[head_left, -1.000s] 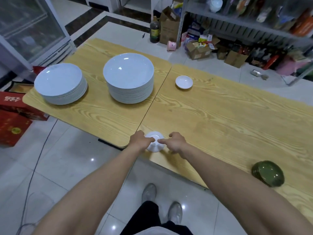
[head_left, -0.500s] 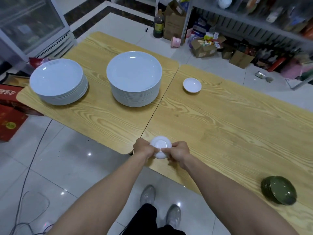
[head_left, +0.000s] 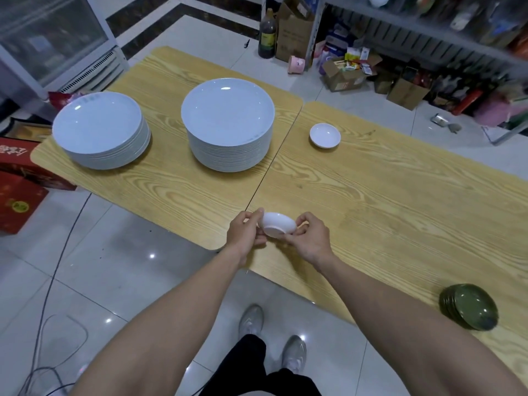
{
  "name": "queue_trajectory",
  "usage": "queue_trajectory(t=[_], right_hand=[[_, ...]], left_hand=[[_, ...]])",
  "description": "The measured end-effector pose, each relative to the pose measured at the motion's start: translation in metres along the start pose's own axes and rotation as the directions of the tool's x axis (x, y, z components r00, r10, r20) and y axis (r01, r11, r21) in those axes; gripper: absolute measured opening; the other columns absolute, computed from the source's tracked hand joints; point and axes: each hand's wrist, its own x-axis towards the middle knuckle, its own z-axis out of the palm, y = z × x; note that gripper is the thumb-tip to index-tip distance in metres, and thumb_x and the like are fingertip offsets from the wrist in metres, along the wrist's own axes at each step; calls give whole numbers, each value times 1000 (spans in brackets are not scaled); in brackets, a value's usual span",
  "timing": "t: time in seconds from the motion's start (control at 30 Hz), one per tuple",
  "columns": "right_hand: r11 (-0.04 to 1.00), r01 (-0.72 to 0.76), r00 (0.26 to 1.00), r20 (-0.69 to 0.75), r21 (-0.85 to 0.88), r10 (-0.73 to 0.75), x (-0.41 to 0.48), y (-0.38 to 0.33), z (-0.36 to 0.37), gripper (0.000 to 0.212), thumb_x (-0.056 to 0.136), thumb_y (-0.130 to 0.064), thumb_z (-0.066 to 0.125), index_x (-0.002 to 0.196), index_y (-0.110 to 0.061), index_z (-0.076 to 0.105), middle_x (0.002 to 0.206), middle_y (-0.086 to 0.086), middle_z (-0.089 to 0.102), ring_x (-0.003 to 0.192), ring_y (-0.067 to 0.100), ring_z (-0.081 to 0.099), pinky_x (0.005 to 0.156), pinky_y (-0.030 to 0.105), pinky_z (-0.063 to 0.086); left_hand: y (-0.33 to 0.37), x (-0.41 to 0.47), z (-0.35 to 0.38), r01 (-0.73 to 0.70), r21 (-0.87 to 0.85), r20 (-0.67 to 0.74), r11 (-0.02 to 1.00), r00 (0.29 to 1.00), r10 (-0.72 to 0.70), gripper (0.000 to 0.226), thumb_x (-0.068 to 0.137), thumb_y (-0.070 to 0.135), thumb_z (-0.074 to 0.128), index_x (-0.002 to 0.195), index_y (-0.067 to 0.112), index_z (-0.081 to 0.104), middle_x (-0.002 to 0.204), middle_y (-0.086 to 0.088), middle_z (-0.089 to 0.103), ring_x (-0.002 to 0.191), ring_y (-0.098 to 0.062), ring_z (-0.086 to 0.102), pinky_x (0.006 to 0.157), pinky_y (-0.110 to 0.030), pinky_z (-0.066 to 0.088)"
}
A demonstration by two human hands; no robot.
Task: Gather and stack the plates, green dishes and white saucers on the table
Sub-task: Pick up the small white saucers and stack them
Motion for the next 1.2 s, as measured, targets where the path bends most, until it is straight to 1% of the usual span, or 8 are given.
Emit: queue_trajectory(t=[0.17,0.3,0.47,0.6,0.7,0.8,0.9,1.2], right_hand=[[961,199,980,27,-194,-197,-13,19,6,24,70,-13,81,79,-12,58,60,-3,65,64,21,62,66,28,45],[967,141,990,5,-211,-143,-17,26,17,15,78,-23,75,82,-20,61,57,-15,59,72,16,64,71,22,44],[985,-5,997,-76,-175,-8,-13,30,20,22,86,-37,67,90,-15,67,79,-3,69,86,21,63,75,29,45],[988,-155,959,-243,-29,143,-3,27,19,34,88,-35,68,112,-12,58,81,-1,63,92,26,61,74,32,41],[916,-337,890,-245,218,385,6,19,19,42,85,-21,73,120,-9,51,84,-1,60,65,22,66,63,28,47],[835,-428,840,-189,346,509,9,15,21,19,83,-3,65,100,-9,60,92,14,70,38,15,63,39,16,42],[806,-416,823,-203,421,531,10,8,13,18,82,5,60,79,-13,57,94,14,67,39,20,64,31,14,36],[740,-337,767,-286,582,574,8,-24,-64,21,83,7,58,81,-13,54,101,13,64,50,25,68,65,36,60]], left_hand=[[-22,-3,-5,-63,65,-5,996,998,63,16,88,12,70,104,9,67,90,-9,72,69,-21,68,69,-32,61],[-34,-6,-1,-104,171,19,980,995,102,25,84,-7,62,105,5,70,73,-3,69,62,-21,63,80,-40,58],[-34,-4,4,-189,352,36,917,982,188,28,85,2,65,110,12,72,82,3,69,79,-21,69,87,-34,56],[-28,-6,-1,-345,587,123,732,932,340,25,89,9,64,111,11,73,98,-2,73,95,-18,66,87,-26,49],[-19,-5,-9,-445,748,236,492,872,429,26,93,16,58,114,8,70,113,-8,70,110,-27,60,91,-37,48],[-7,-5,-15,-499,827,371,257,830,417,40,97,27,54,134,12,60,140,-5,56,131,-27,44,106,-36,37],[10,-6,-13,-507,859,447,76,813,372,52,101,38,45,149,18,42,159,-2,33,147,-24,24,117,-34,22],[79,-21,25,-543,821,564,-175,726,393,62,101,50,36,155,23,24,165,0,13,153,-23,5,122,-41,10]])
